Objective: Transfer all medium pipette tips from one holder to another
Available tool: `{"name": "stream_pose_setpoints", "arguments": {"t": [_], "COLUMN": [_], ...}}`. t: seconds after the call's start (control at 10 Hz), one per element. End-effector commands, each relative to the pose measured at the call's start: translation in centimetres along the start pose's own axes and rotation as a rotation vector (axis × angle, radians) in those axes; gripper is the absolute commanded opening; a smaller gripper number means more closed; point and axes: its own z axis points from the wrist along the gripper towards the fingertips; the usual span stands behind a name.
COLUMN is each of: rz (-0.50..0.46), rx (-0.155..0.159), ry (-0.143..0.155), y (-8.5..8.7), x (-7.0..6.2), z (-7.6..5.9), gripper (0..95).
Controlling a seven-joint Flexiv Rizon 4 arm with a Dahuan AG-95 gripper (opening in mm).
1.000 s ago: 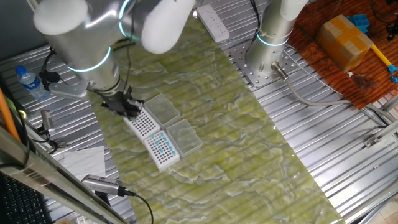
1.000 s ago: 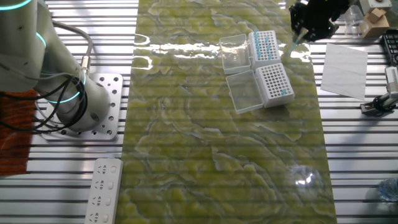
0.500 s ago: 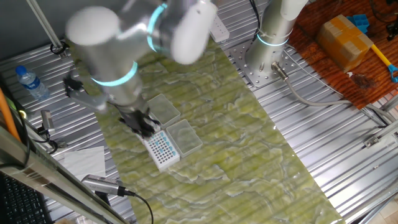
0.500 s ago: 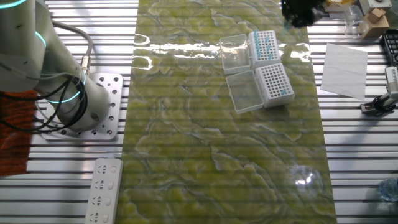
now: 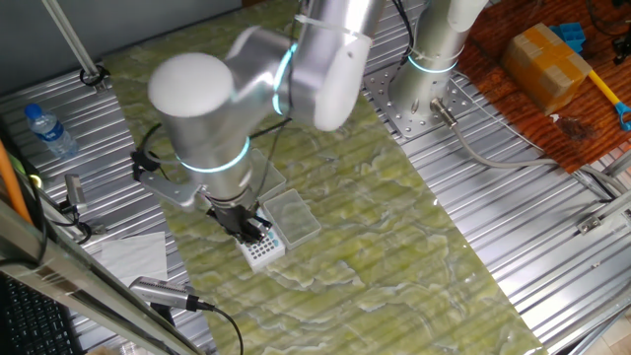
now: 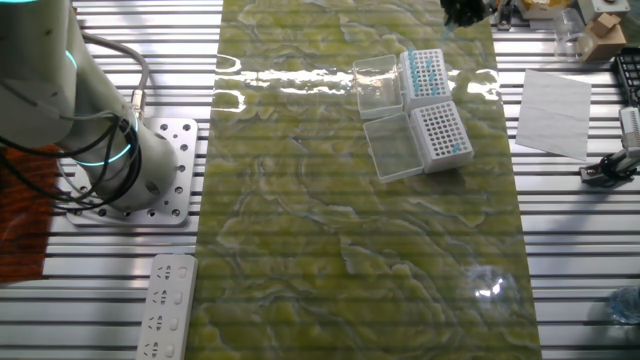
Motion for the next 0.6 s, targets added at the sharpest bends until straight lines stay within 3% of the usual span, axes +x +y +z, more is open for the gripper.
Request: {"name": "stream_pose_setpoints", "arguments": {"t": [0.1, 0.6], "rz": [-0.007, -0.006], "rx": [0.000, 0.005], "ry": [-0.002, -0.002], "y": [0.02, 0.62], "x": [0.26, 0.66], "z": [0.64, 1.47], "gripper": [0.0, 0.0]}}
